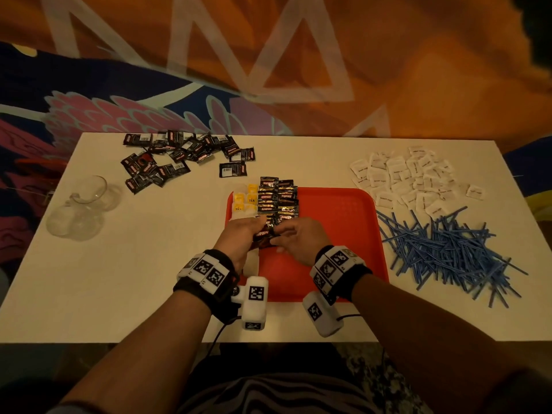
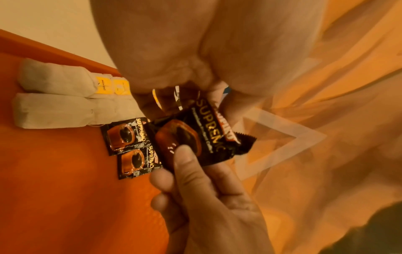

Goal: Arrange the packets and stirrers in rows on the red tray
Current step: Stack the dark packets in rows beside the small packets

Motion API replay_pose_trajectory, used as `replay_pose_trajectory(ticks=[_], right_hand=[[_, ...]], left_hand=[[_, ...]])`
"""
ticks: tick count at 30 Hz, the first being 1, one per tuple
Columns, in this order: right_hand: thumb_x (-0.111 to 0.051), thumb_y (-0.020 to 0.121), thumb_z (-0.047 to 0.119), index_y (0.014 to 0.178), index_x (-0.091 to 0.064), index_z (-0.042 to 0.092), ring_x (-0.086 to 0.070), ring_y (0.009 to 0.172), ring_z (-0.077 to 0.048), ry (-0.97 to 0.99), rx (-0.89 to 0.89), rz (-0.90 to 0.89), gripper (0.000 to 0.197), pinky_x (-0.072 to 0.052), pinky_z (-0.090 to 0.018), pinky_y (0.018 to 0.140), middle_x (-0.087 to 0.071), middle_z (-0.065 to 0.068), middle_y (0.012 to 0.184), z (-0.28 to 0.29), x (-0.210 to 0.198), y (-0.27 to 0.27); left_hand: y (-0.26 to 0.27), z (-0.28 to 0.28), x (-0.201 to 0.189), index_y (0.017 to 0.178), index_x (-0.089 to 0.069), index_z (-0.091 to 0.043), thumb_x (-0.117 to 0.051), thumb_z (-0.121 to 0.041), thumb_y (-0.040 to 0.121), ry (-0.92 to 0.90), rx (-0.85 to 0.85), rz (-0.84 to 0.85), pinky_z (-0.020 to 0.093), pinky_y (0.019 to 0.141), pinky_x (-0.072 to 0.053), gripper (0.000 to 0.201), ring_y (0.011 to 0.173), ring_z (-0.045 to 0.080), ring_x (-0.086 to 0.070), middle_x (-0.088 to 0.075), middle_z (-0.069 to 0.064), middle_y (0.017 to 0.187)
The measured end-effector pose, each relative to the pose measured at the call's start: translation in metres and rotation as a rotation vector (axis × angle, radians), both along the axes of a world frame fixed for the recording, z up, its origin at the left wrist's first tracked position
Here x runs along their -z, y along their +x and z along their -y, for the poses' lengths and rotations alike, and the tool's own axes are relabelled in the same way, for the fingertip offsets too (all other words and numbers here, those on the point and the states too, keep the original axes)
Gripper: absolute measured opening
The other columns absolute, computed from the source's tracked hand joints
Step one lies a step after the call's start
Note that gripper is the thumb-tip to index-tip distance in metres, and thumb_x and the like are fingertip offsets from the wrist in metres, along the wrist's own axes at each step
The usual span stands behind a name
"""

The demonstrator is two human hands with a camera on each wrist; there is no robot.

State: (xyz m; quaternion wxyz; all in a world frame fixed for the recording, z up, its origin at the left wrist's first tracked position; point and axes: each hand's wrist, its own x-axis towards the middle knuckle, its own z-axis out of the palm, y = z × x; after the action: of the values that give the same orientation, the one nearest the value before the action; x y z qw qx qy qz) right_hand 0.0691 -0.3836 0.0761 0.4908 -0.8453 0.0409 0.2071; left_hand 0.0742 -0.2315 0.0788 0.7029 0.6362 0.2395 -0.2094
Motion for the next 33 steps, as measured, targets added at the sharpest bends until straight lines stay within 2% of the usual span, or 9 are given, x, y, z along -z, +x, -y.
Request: replay_pose_trajectory(ticks=[3, 8, 13, 16, 19, 22, 25, 28, 33], right_hand=[[-0.075, 0.083, 0.019, 0.094, -0.075, 0.021, -0.065, 0.080, -0.006, -0.065, -0.061, 0.046, 0.011, -0.054, -0.025, 0.077, -0.071, 0.007, 0.087, 0.006, 0.006, -0.005], [-0.074, 0.083, 0.028, 0.084, -0.074, 0.022, -0.062, 0.077, 0.001, -0.071, -0.081, 0.035, 0.006, -0.049, -0.022, 0.068, -0.068, 0.016, 0.079, 0.016, 0.016, -0.009], [-0.075, 0.084, 0.017, 0.101, -0.063, 0.019, -0.070, 0.060, -0.014, 0.259, 0.020, -0.180, 0.021, -0.054, -0.023, 0.053, -0.071, 0.001, 0.094, 0.012, 0.014, -0.011], [-0.067, 0.088, 0.002, 0.091, -0.065, 0.006, -0.071, 0.068, -0.016, 0.353, 0.072, -0.199, 0.005, -0.059, -0.024, 0.062, -0.071, -0.018, 0.093, 0.010, 0.021, -0.005], [-0.068, 0.087, 0.003, 0.080, -0.069, 0.014, -0.072, 0.075, -0.017, 0.244, 0.063, -0.138, 0.013, -0.060, -0.031, 0.077, -0.074, -0.010, 0.084, 0.013, 0.031, 0.003], [-0.069, 0.087, 0.010, 0.088, -0.073, 0.017, -0.070, 0.074, -0.008, 0.128, 0.050, -0.132, 0.008, -0.055, -0.023, 0.072, -0.074, 0.002, 0.082, 0.020, 0.041, 0.010], [-0.069, 0.089, 0.021, 0.105, -0.074, 0.018, -0.064, 0.088, -0.007, -0.104, 0.042, -0.075, 0.018, -0.048, -0.021, 0.081, -0.072, 0.005, 0.097, 0.031, 0.056, 0.016], [-0.069, 0.089, 0.027, 0.114, -0.070, 0.018, -0.062, 0.095, -0.009, -0.167, 0.119, -0.179, 0.027, -0.049, -0.023, 0.084, -0.071, 0.001, 0.110, 0.043, 0.076, 0.026], [-0.074, 0.085, 0.026, 0.112, -0.063, 0.017, -0.063, 0.094, -0.012, -0.162, 0.225, -0.274, 0.031, -0.055, -0.027, 0.081, -0.070, 0.001, 0.110, 0.041, 0.097, 0.038]], left_hand=[[0.000, 0.004, 0.005, 0.080, -0.068, -0.013, -0.059, -0.025, 0.099, 0.098, 0.018, -0.007, 0.035, 0.079, -0.047, 0.024, 0.079, 0.021, -0.064, -0.070, 0.004, 0.083], [0.001, 0.004, 0.016, 0.078, -0.061, -0.010, -0.058, -0.044, 0.091, 0.274, 0.060, 0.055, 0.042, 0.073, -0.049, 0.036, 0.077, 0.027, -0.058, -0.062, 0.013, 0.082], [0.001, 0.010, 0.033, 0.060, -0.064, -0.021, -0.066, -0.069, 0.069, 0.261, 0.041, 0.044, 0.060, 0.086, -0.054, 0.050, 0.080, 0.035, -0.066, -0.068, 0.020, 0.083], [0.003, 0.024, 0.029, 0.072, -0.073, -0.017, -0.066, -0.055, 0.085, 0.170, 0.019, -0.046, 0.055, 0.091, -0.054, 0.041, 0.084, 0.033, -0.068, -0.074, 0.017, 0.090], [0.011, 0.036, 0.031, 0.084, -0.069, -0.009, -0.058, -0.031, 0.099, 0.150, -0.029, -0.118, 0.042, 0.085, -0.055, 0.030, 0.082, 0.030, -0.067, -0.072, 0.018, 0.093], [0.018, 0.039, 0.039, 0.079, -0.068, -0.012, -0.060, -0.038, 0.097, 0.212, -0.072, -0.129, 0.044, 0.088, -0.055, 0.033, 0.089, 0.032, -0.069, -0.073, 0.015, 0.092], [0.020, 0.029, 0.049, 0.081, -0.068, -0.017, -0.054, -0.046, 0.098, 0.425, 0.025, -0.058, 0.038, 0.089, -0.052, 0.037, 0.088, 0.027, -0.066, -0.071, 0.007, 0.088], [0.023, 0.017, 0.063, 0.096, -0.070, -0.013, -0.059, -0.031, 0.097, 0.728, 0.208, 0.043, 0.030, 0.081, -0.046, 0.021, 0.095, 0.025, -0.063, -0.068, 0.010, 0.102], [0.022, 0.012, 0.086, 0.114, -0.071, -0.026, -0.060, -0.027, 0.095, 1.083, 0.516, 0.158, 0.040, 0.091, -0.045, 0.022, 0.110, 0.035, -0.053, -0.062, 0.012, 0.115]])
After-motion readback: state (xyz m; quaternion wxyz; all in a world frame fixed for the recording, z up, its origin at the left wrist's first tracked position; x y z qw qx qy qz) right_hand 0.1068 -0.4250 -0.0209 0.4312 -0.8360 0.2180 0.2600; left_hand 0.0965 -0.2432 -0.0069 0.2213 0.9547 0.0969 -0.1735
